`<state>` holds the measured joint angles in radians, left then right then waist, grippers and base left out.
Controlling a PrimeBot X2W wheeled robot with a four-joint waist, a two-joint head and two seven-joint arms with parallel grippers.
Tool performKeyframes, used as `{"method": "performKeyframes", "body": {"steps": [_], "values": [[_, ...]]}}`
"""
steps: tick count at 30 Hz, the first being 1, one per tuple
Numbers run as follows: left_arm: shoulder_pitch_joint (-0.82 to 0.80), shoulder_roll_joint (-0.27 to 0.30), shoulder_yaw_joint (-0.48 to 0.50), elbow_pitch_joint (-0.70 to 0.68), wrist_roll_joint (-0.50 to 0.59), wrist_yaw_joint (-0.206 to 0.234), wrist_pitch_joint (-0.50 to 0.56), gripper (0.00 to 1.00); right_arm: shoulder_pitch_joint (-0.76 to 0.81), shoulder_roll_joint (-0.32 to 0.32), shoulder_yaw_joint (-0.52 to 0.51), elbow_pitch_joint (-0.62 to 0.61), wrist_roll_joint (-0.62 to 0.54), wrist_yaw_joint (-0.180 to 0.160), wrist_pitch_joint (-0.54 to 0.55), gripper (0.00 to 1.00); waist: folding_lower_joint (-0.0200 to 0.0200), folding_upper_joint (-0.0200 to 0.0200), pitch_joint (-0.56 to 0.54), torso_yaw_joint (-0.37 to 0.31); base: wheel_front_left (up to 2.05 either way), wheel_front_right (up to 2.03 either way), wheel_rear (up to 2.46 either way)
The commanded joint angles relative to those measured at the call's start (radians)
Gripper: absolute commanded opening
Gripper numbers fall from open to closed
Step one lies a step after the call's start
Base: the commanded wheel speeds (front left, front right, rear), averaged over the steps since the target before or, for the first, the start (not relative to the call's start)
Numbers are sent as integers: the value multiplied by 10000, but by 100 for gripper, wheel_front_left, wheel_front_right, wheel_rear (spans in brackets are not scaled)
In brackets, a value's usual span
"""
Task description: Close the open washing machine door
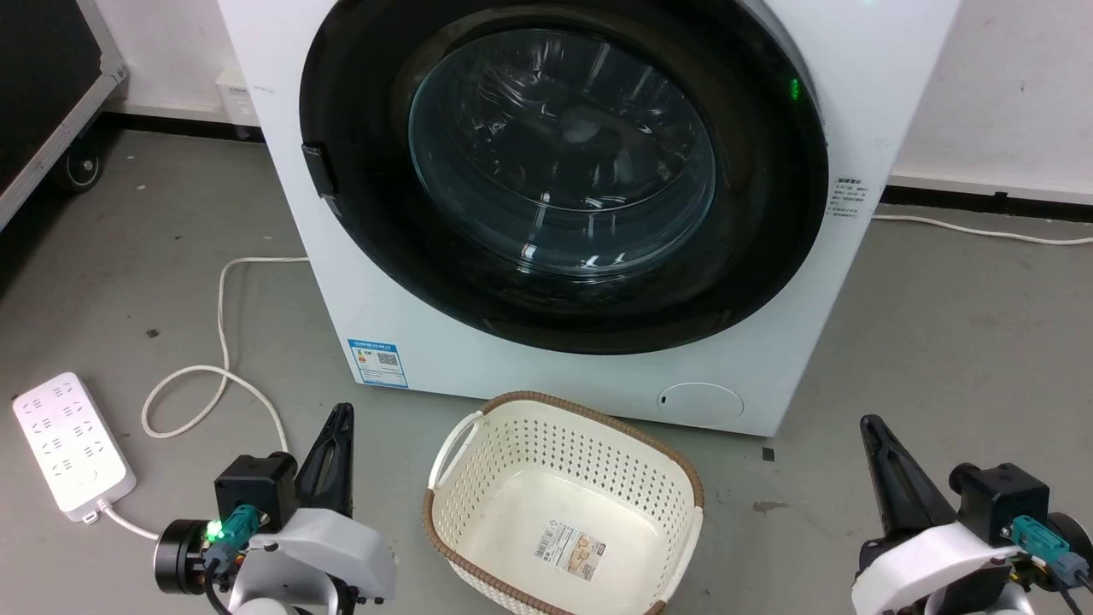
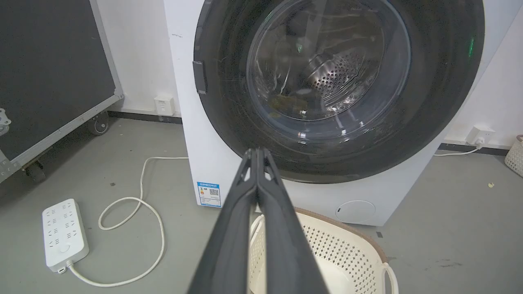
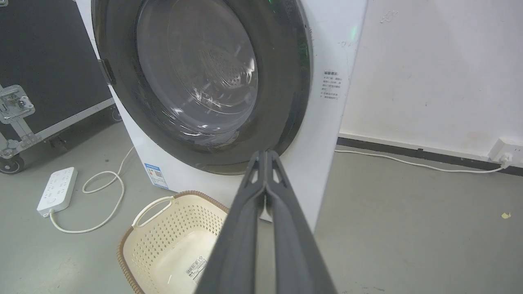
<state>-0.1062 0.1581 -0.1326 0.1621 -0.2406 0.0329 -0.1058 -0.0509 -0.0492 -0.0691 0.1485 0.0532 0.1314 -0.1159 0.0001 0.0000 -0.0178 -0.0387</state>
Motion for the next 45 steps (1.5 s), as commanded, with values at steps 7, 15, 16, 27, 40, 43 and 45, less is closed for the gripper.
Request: {"method": "performKeyframes", "body": {"steps": [7, 15, 16, 27, 40, 43, 45], "values": [[227, -173, 201, -244, 333, -55, 144, 0, 181, -5, 96, -239, -133, -4, 146, 0, 0, 0, 20, 43, 0, 0, 0], [334, -289, 346, -422, 600, -90, 262, 0, 223, -6, 173, -400, -184, -4, 276, 0, 0, 0, 40, 87, 0, 0, 0], [347, -304, 364, -443, 633, -95, 276, 0, 228, -6, 182, -419, -190, -4, 292, 0, 0, 0, 43, 92, 0, 0, 0], [495, -464, 562, -687, 999, -143, 437, 0, 286, -7, 287, -640, -261, -5, 471, 0, 0, 0, 71, 153, 0, 0, 0], [696, -682, 834, -1019, 1499, -209, 658, 0, 365, -8, 431, -940, -357, -6, 716, 0, -1, 0, 109, 236, 0, 0, 0], [737, -726, 888, -1085, 1599, -222, 702, 0, 381, -8, 459, -1000, -377, -6, 765, 0, -1, 0, 116, 253, 0, 0, 0], [764, -755, 924, -1130, 1666, -231, 731, 0, 392, -9, 479, -1040, -390, -6, 797, 0, -1, 0, 121, 264, 0, 0, 0]]}}
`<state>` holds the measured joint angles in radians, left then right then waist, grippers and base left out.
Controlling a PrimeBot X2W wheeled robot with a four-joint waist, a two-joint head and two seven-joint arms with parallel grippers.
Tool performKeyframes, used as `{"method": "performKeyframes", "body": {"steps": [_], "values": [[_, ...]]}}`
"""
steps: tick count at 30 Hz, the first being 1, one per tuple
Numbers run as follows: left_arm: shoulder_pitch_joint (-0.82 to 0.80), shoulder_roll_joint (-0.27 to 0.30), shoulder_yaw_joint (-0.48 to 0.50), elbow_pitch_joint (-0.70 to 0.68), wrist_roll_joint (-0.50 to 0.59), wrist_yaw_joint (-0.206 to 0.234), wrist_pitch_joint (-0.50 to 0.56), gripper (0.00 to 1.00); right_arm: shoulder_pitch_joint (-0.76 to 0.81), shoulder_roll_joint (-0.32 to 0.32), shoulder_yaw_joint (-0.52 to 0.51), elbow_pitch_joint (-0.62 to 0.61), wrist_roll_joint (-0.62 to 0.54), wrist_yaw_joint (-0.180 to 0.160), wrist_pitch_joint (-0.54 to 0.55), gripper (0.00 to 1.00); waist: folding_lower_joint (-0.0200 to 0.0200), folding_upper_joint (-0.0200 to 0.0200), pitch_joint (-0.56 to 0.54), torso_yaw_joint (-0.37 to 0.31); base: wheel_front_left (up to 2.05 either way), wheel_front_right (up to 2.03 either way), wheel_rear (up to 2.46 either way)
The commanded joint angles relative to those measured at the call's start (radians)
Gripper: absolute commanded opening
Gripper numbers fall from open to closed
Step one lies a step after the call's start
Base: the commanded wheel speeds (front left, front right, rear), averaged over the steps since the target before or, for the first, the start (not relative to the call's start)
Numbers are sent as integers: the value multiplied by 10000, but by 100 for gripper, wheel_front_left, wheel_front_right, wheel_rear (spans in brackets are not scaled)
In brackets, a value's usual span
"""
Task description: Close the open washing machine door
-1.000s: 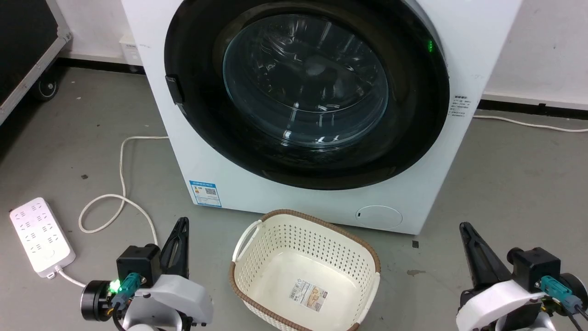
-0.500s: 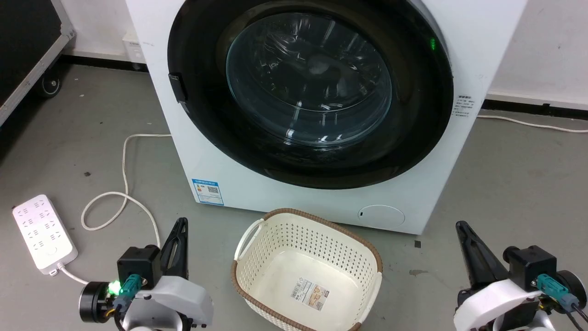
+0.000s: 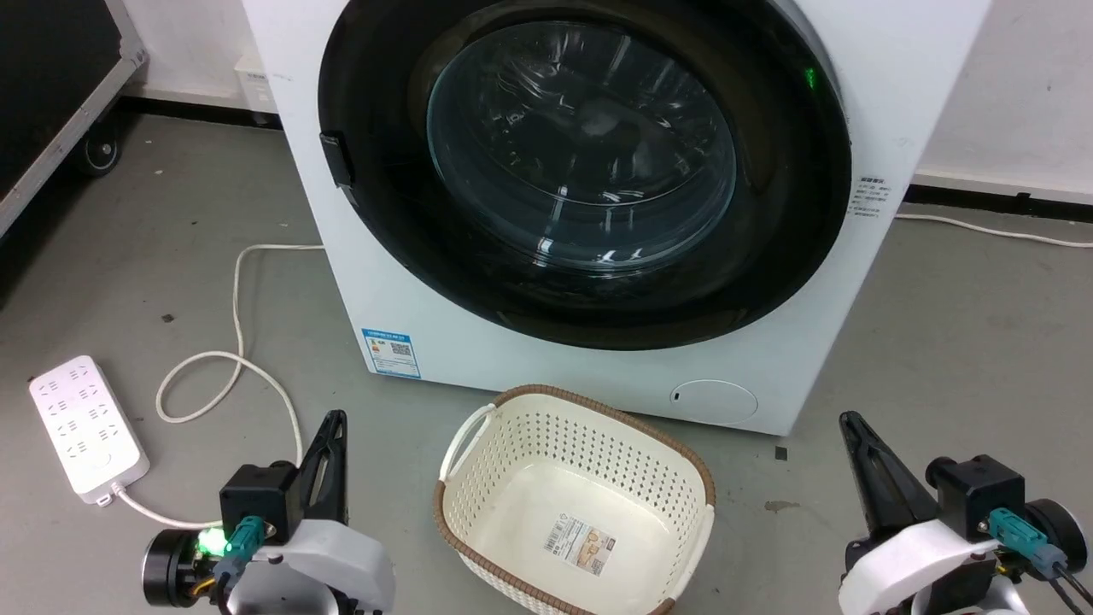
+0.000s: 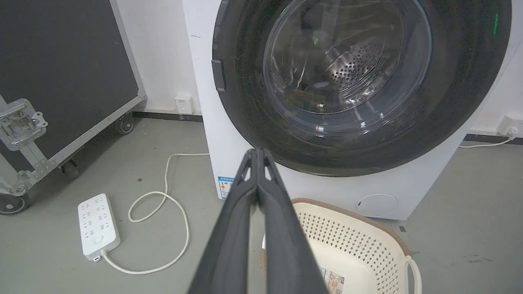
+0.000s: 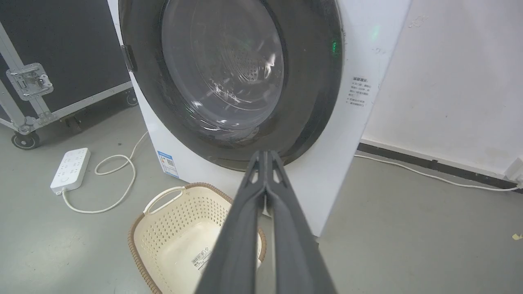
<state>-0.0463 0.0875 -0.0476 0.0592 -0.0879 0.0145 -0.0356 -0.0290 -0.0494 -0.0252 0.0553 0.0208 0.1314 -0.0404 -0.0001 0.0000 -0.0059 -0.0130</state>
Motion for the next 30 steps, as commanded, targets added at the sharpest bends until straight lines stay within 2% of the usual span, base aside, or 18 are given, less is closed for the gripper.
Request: {"method": "performKeyframes", "body": {"steps": [1, 19, 30], "values": [[178, -64, 93, -122, 173, -51, 44, 0, 178, -7, 49, -129, -72, -6, 58, 0, 1, 0, 6, 13, 0, 0, 0], [460, -371, 474, -588, 874, -144, 353, 0, 289, -8, 251, -550, -207, -7, 401, 0, 1, 0, 59, 129, 0, 0, 0], [463, -373, 476, -592, 879, -145, 356, 0, 290, -8, 252, -553, -208, -7, 404, 0, 1, 0, 59, 130, 0, 0, 0]]}}
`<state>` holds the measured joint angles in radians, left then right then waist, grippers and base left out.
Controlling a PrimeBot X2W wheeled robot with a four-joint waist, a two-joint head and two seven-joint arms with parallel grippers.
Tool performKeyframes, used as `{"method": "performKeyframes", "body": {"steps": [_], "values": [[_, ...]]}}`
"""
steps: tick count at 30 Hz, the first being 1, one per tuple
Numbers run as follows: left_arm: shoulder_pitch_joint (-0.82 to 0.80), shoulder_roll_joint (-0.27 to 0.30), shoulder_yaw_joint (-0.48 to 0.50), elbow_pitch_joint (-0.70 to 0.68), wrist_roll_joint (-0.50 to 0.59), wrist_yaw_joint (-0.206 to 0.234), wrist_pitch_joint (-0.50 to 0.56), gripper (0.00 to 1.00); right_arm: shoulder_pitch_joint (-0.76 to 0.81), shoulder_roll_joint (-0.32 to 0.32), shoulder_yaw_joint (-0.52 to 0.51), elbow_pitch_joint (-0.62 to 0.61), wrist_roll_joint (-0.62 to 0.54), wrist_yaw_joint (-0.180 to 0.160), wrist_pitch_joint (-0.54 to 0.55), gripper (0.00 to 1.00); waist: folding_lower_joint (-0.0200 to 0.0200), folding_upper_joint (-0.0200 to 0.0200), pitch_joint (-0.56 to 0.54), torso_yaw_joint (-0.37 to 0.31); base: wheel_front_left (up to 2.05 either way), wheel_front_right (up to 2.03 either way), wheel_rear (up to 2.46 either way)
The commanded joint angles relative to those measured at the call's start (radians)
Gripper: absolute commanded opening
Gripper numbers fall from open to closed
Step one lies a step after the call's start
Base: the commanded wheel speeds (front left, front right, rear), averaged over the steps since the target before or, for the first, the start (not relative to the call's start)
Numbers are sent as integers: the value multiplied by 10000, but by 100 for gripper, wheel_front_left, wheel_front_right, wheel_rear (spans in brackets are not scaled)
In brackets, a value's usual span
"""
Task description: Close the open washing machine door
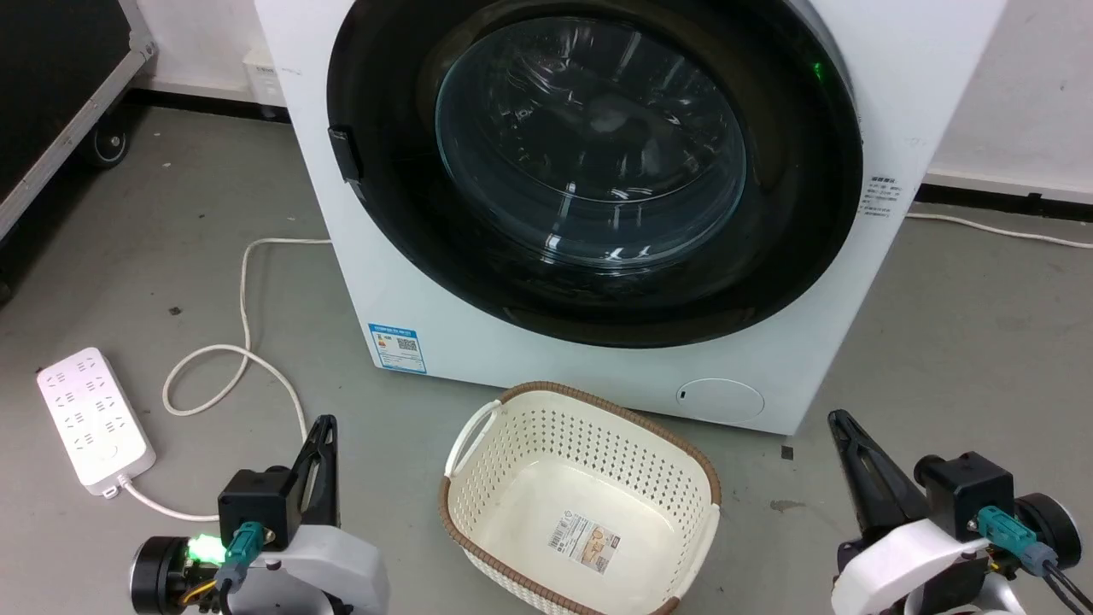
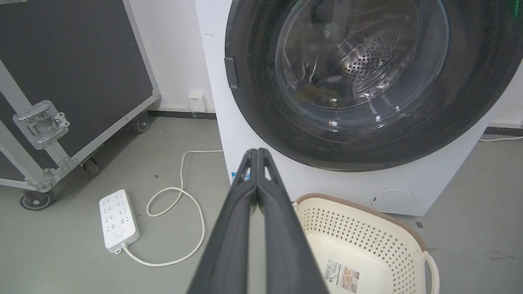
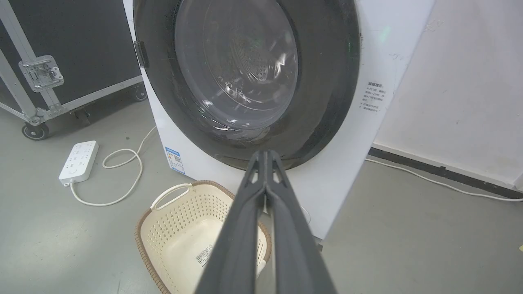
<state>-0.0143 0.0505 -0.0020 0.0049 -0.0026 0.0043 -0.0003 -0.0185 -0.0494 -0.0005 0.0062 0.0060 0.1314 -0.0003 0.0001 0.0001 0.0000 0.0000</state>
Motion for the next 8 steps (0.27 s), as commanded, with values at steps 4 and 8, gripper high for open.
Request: {"method": "performKeyframes", "body": {"steps": [4, 8], "values": [[143, -3, 20, -49, 26, -43, 3, 0, 185, -8, 5, -62, -60, -7, 3, 0, -1, -1, 0, 0, 0, 0, 0], [143, -3, 20, -49, 26, -43, 3, 0, 185, -8, 5, -62, -60, -7, 3, 0, -1, -1, 0, 0, 0, 0, 0]]}}
